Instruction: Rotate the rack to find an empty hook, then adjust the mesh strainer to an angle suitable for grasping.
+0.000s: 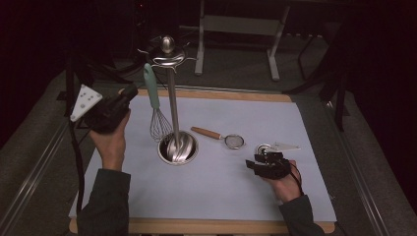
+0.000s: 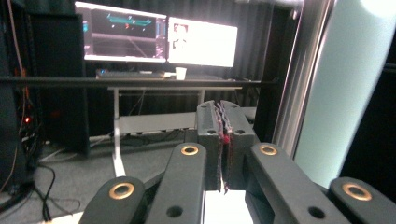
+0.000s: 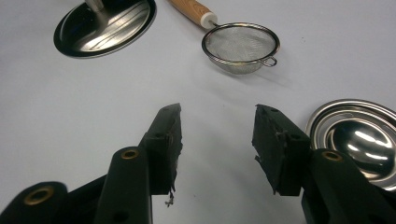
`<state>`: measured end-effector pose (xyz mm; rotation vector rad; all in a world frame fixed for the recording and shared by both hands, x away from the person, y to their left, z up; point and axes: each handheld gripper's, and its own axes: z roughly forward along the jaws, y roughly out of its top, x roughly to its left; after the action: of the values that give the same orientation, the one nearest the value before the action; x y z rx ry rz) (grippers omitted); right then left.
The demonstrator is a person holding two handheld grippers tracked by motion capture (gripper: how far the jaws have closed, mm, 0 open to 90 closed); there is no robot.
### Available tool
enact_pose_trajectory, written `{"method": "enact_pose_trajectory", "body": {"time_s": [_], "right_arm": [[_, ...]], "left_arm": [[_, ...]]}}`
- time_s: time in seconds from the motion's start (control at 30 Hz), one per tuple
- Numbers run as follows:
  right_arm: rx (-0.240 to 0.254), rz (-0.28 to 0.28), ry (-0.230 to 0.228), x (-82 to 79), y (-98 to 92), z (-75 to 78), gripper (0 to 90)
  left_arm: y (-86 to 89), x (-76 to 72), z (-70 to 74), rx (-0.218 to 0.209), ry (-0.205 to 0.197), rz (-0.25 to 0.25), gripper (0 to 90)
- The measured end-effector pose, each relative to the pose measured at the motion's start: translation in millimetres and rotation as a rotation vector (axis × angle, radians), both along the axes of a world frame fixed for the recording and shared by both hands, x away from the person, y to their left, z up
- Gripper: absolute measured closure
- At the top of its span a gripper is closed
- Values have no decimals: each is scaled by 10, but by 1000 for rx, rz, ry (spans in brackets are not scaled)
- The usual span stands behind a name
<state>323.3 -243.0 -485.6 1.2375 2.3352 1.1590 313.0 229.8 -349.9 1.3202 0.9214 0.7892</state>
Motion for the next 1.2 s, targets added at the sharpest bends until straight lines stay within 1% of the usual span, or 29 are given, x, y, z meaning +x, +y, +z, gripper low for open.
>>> {"method": "enact_pose_trajectory", "body": {"time_s": [0.03, 0.1, 0.13, 0.17, 0.2, 0.23, 0.27, 0.3, 0.33, 0.37, 0.4, 0.47, 0.5, 0.53, 0.57, 0.6, 0.63, 0.67, 0.7, 0.73, 0.8, 0.87, 0.93, 1.07, 1.13, 1.2], "right_arm": [[-3, 0, -2, -1, 0, 0, 520], [-7, 0, -3, -4, -2, 4, 520], [-6, -1, -4, -2, -1, 3, 519], [-8, -1, -3, -1, -3, 2, 519], [-10, -3, 0, -1, -2, -2, 518], [-13, -3, -1, -2, -1, -5, 518], [-23, -4, -3, -3, -1, -10, 518], [-27, -4, -5, -3, -1, -12, 518], [-29, -5, -3, -3, -2, -14, 518], [-29, -5, -3, -3, -2, -14, 518], [-27, -6, -4, -2, -6, -13, 518], [-29, -6, -5, -2, -11, -12, 518], [-29, -6, -4, -2, -13, -11, 518], [-29, -9, -3, 0, -18, -14, 518], [-30, -10, -2, 2, -21, -16, 518], [-29, -10, 0, 4, -23, -23, 518], [-30, -11, 2, 4, -23, -27, 518], [-33, -10, 3, 5, -23, -34, 518], [-34, -9, 3, 6, -23, -36, 518], [-34, -10, 4, 6, -20, -38, 518], [-34, -9, 4, 7, -18, -38, 518], [-35, -9, 5, 7, -18, -40, 518], [-36, -9, 5, 7, -21, -43, 517], [-38, -7, 2, -1, -23, -33, 516], [-50, -9, -5, -10, -20, -26, 516], [-55, -7, -6, -10, -17, -28, 516]], "left_arm": [[17, -32, -87, -12, 10, -1, 871], [37, -95, -239, -50, 17, -20, 861], [40, -121, -293, -53, 19, -16, 858], [43, -160, -383, -58, 27, -11, 858], [47, -179, -436, -60, 36, -15, 856], [52, -210, -523, -57, 55, -8, 854], [59, -226, -575, -54, 66, -6, 851], [59, -226, -575, -54, 66, -6, 849], [76, -257, -714, -37, 106, 2, 842], [76, -257, -714, -37, 106, 2, 837], [92, -274, -882, -10, 162, 7, 823], [103, -286, -1023, 18, 217, 1, 808], [105, -292, -1123, 33, 256, -6, 804], [105, -299, -1179, 47, 280, -10, 798], [101, -312, -1267, 68, 309, -14, 794], [99, -320, -1316, 79, 326, -17, 787], [92, -330, -1394, 99, 350, -25, 781], [87, -335, -1439, 115, 366, -27, 775], [76, -342, -1511, 149, 390, -21, 768], [72, -348, -1568, 169, 405, -17, 765], [72, -356, -1680, 180, 433, -12, 758], [83, -352, -1763, 185, 460, -10, 755], [97, -339, -1803, 193, 475, -6, 751], [132, -314, -1889, 182, 514, 18, 710], [135, -321, -1882, 181, 503, 23, 702], [121, -319, -1887, 198, 507, 25, 693]]}}
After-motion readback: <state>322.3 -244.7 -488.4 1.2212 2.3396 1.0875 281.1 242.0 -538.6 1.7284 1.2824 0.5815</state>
